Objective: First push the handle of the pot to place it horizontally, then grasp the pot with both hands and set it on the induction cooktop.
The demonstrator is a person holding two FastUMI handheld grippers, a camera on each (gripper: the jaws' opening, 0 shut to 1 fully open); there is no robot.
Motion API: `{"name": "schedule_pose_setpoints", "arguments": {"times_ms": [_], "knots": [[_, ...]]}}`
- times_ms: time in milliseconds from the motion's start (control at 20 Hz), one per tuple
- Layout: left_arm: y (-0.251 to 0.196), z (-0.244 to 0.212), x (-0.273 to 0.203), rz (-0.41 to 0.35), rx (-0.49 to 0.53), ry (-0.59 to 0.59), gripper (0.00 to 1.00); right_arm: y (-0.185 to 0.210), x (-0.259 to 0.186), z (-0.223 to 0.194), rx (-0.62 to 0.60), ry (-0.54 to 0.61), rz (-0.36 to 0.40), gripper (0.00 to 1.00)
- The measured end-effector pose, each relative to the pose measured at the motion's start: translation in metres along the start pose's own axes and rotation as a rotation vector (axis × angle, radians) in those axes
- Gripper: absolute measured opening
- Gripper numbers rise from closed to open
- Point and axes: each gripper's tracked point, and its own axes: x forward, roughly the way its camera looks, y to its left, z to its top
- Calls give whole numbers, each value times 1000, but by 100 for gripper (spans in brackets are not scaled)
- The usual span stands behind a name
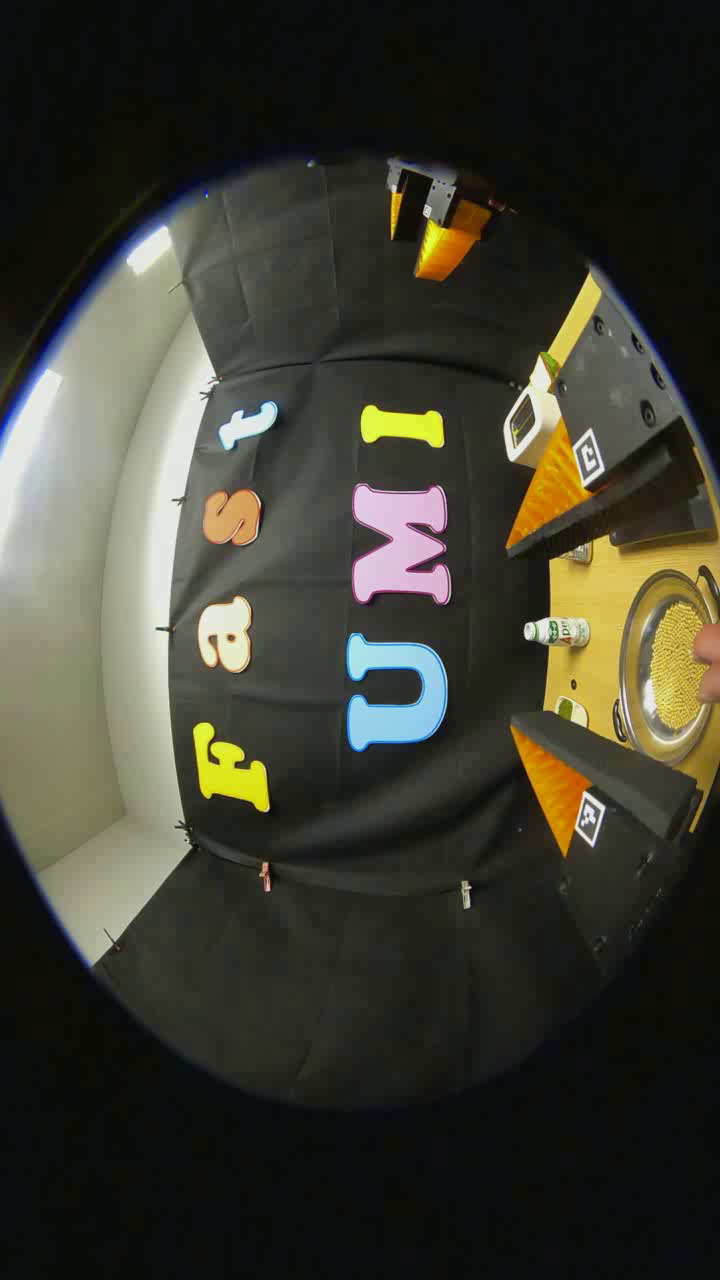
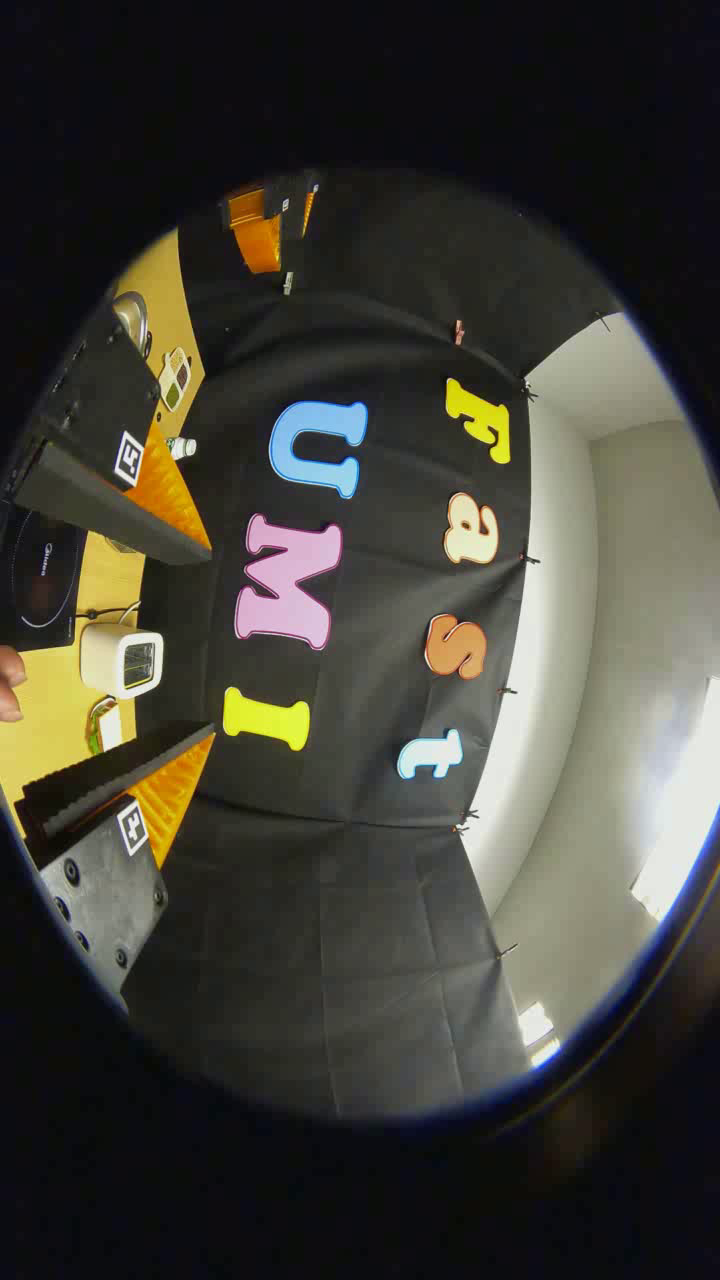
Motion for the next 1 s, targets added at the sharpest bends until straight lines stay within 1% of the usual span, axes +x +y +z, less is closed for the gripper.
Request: {"name": "schedule_pose_setpoints", "arguments": {"times_ms": [250,500,800,1000], "knots": [[4,2,1,2,14,-14,94,5,2,-1,-9,4,4,98],[6,-1,0,1,1,-6,95,8,0,-1,-21,6,8,98],[6,3,-3,-1,22,-26,95,11,-3,0,-31,1,15,98],[0,7,-8,-28,20,-40,94,12,-6,2,-33,-2,20,98]]}}
